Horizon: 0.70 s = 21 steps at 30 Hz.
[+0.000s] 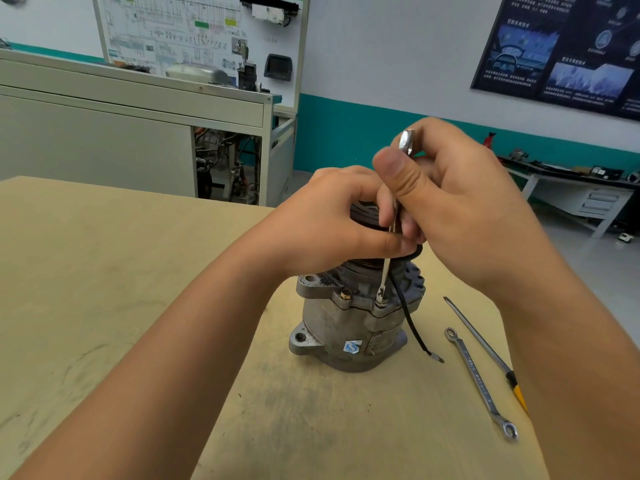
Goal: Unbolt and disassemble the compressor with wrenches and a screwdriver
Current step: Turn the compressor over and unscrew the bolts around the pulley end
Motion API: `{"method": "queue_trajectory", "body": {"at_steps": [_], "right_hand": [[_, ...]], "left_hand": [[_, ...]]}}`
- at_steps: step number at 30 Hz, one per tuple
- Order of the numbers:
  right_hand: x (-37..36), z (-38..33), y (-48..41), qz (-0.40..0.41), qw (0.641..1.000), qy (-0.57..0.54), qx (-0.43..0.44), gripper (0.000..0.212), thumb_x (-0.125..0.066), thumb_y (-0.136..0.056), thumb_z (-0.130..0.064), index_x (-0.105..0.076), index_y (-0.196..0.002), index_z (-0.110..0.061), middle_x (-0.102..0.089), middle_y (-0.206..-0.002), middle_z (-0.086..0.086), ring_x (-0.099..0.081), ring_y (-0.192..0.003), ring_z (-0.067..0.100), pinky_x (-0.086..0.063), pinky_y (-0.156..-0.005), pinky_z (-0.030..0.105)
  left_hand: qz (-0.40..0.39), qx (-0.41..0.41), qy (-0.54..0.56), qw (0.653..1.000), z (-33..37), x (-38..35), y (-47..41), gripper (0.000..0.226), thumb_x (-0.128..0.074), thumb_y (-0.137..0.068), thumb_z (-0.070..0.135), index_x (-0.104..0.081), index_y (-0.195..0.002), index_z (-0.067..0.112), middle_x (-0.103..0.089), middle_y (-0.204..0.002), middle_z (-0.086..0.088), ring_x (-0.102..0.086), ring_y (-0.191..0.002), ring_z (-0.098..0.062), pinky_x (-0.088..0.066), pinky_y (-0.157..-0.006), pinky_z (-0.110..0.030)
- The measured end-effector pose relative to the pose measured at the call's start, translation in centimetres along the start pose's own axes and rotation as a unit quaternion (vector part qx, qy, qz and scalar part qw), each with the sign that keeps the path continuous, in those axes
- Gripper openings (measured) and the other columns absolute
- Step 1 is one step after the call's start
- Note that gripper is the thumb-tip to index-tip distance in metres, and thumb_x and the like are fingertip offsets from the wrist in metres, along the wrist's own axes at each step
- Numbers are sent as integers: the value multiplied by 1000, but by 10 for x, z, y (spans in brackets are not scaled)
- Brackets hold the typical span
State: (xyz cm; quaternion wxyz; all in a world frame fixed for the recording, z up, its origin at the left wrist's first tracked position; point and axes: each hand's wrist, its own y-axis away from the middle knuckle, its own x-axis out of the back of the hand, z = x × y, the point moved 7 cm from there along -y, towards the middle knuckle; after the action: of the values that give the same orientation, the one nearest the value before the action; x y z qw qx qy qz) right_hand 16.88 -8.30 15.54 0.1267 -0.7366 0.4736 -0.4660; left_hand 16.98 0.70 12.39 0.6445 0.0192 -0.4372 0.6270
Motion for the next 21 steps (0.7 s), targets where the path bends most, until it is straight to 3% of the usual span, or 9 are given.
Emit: {"method": "queue_trajectory", "body": {"at_steps": [2, 5, 11, 13, 18, 21], "right_hand": [[1, 3, 0, 5, 1000, -9, 0, 31, -40, -82, -61, -45, -86, -30, -63, -60, -5, -53, -46, 3, -43, -50, 18], [6, 7, -1, 17, 999, -30, 4, 21, -42, -89, -52, -42, -94, -32, -62, -61, 3, -51, -46, 7, -43, -50, 27], [15, 9, 0, 30, 997, -65, 17, 16, -37, -95, -38, -52, -95, -32, -66, -72, 1, -52, -47, 8, -39, -51, 15], [19, 9, 0, 38, 997, -65, 24, 19, -38, -95, -34, -56, -98, -29, -62, -74, 0, -52, -48, 7, -40, -51, 15], [24, 11, 3, 49, 996, -69, 37, 23, -36, -98, -27, -59, -103, -27, -61, -73, -1, -51, -49, 8, -39, -51, 14], [29, 15, 4, 64, 993, -91, 35, 23, -36, -98, -24, -59, -100, -26, -63, -73, -3, -49, -45, 8, -38, -48, 13]], "left_hand": [[-14, -13, 27, 999, 1, 0, 0, 16, -78, -75, 20, -65, -67, 26, -59, -79, 30, -52, -89, 14, -33, -76, 2], [-9, -5, 56, 998, -1, 1, -2, 34, -77, -74, 23, -61, -53, 45, -60, -89, 27, -53, -98, 12, -33, -83, 1], [30, -9, 64, 997, -4, -3, -5, 13, -77, -73, 25, -66, -72, 31, -62, -91, 16, -56, -90, 7, -40, -85, -12], [38, 3, 71, 997, -6, -3, -6, 13, -76, -68, 32, -64, -69, 29, -62, -89, 17, -57, -88, 8, -40, -85, -11], [30, 18, 74, 997, -2, -6, -7, 25, -69, -57, 45, -60, -65, 24, -63, -83, 14, -60, -87, -6, -46, -92, -35], [21, 21, 45, 999, 2, -8, -10, 25, -73, -63, 45, -57, -62, 25, -65, -84, 8, -59, -88, -10, -45, -92, -40]]}}
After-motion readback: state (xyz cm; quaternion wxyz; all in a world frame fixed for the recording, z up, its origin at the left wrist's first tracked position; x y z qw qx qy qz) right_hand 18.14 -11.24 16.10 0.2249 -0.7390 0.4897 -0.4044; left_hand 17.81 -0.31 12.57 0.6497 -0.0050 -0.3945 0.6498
